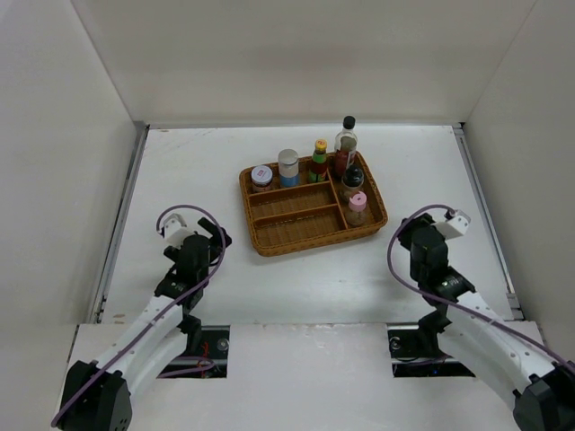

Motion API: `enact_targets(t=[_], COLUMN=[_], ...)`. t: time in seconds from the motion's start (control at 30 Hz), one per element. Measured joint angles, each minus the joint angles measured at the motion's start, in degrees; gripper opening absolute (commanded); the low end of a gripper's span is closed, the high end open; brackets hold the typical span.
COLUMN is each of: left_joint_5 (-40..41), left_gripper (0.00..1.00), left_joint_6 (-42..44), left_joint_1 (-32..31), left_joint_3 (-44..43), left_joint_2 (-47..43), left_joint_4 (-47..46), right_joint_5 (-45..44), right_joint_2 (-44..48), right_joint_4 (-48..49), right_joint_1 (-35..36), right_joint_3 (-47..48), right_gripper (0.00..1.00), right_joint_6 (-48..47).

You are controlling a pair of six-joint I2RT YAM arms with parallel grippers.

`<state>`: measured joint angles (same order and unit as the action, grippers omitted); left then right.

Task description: Organize the condiment bottles

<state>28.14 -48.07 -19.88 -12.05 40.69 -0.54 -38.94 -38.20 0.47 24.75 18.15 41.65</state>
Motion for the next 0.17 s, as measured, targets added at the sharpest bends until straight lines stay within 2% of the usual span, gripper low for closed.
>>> enact_targets(t=[0.17], left_joint_5=[-0.44], left_gripper=[1.0], left_joint_6=[0.02], left_joint_1=[0.0], left_joint_3=[-0.35], left_joint_2=[0.68], left_joint_4=[0.07], right_joint_5=[0.24], right_joint_2=[-2.25], right_joint_4=[2.27], right_joint_1=[0.0], right_joint_3=[-0.02], right_gripper=[0.44], right_joint_6=[-0.02])
